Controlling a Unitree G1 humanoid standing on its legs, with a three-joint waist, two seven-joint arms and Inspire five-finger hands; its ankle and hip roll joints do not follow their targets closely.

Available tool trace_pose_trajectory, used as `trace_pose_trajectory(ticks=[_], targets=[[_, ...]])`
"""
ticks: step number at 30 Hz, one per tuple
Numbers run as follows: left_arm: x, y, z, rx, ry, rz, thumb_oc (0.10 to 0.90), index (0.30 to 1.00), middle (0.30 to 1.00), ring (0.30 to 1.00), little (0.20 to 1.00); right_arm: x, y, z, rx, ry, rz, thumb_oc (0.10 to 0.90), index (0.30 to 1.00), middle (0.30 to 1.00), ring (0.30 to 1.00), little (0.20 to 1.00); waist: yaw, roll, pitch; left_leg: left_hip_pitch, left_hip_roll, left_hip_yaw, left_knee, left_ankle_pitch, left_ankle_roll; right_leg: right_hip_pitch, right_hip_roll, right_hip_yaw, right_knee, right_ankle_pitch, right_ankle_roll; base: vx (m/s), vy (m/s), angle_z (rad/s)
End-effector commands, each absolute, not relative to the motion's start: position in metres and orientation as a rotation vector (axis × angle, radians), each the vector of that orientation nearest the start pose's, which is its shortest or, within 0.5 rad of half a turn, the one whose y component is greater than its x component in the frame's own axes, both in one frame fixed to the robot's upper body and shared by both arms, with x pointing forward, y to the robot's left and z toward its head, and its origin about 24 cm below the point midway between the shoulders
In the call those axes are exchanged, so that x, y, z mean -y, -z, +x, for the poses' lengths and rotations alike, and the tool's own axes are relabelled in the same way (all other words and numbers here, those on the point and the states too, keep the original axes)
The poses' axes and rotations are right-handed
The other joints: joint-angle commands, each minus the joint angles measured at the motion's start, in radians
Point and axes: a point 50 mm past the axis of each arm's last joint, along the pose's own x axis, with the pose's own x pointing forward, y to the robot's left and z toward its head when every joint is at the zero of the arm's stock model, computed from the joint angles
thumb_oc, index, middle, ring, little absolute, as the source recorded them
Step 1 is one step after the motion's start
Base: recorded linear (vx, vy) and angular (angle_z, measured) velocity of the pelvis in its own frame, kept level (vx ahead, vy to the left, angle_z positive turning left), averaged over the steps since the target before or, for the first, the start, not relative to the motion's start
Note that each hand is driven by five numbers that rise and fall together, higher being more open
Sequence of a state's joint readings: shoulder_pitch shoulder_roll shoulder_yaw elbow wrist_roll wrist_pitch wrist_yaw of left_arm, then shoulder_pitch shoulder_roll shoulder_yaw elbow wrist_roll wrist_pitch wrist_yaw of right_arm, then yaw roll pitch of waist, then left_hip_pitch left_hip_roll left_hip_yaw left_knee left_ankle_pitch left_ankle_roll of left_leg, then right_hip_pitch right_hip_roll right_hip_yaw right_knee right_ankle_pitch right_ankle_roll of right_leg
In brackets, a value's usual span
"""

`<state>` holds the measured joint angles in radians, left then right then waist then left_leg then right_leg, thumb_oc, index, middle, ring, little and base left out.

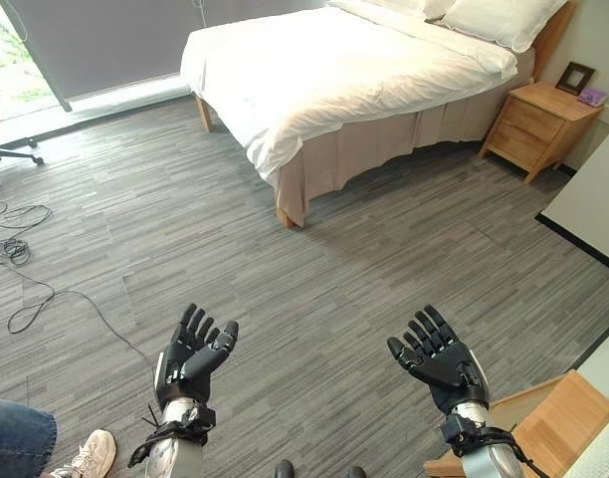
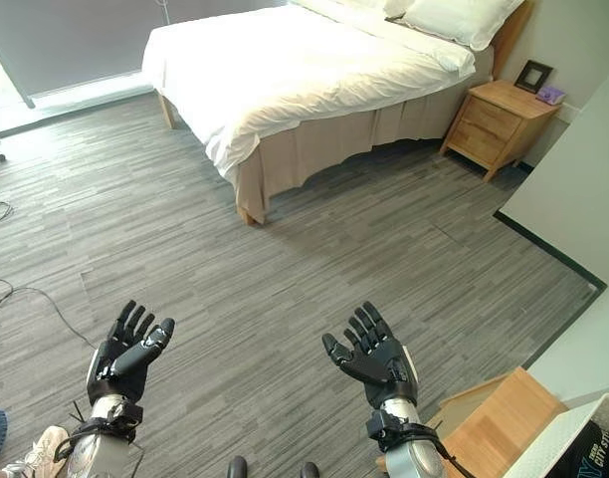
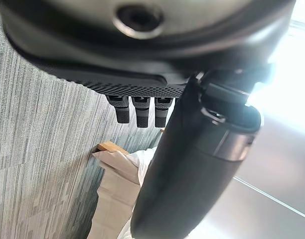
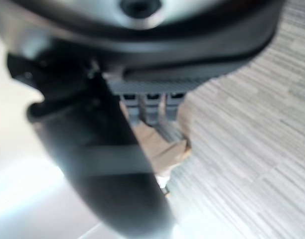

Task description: Pick up bed clothes into laundry basket.

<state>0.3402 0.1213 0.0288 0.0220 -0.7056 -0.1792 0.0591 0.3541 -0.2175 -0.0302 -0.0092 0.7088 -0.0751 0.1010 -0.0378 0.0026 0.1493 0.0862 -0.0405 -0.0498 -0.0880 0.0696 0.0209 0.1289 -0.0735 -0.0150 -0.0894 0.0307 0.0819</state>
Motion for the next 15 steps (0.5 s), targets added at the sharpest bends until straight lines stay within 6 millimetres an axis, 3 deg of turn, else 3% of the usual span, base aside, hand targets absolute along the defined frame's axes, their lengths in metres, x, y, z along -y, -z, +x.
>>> trace_pose_trajectory(ticks=[1, 15], targets=[[-0.2245, -0.0336, 0.1934, 0.124, -0.263, -0.495, 0.8, 0.9, 0.9, 0.9, 0.9, 0.2164, -0.0258, 0.1867, 0.027, 0.087, 0.484, 0.8, 0.9, 0.9, 0.9, 0.9, 0.007, -0.018, -0.05, -0.006, 0.023, -0.077, 0.071, -0.127, -0.014, -0.053, -0.008, 0.04, 0.114, -0.13, 0.007, 0.0, 0.0, 0.0], [-0.2256, -0.0344, 0.1911, 0.125, -0.266, -0.498, 0.8, 0.9, 0.9, 0.9, 0.9, 0.2169, -0.0234, 0.1871, 0.012, 0.093, 0.483, 0.8, 0.9, 0.9, 0.9, 0.9, 0.007, -0.02, -0.048, 0.013, 0.033, -0.068, 0.061, -0.137, -0.011, -0.05, -0.007, 0.058, 0.114, -0.133, 0.007, 0.0, 0.0, 0.0]])
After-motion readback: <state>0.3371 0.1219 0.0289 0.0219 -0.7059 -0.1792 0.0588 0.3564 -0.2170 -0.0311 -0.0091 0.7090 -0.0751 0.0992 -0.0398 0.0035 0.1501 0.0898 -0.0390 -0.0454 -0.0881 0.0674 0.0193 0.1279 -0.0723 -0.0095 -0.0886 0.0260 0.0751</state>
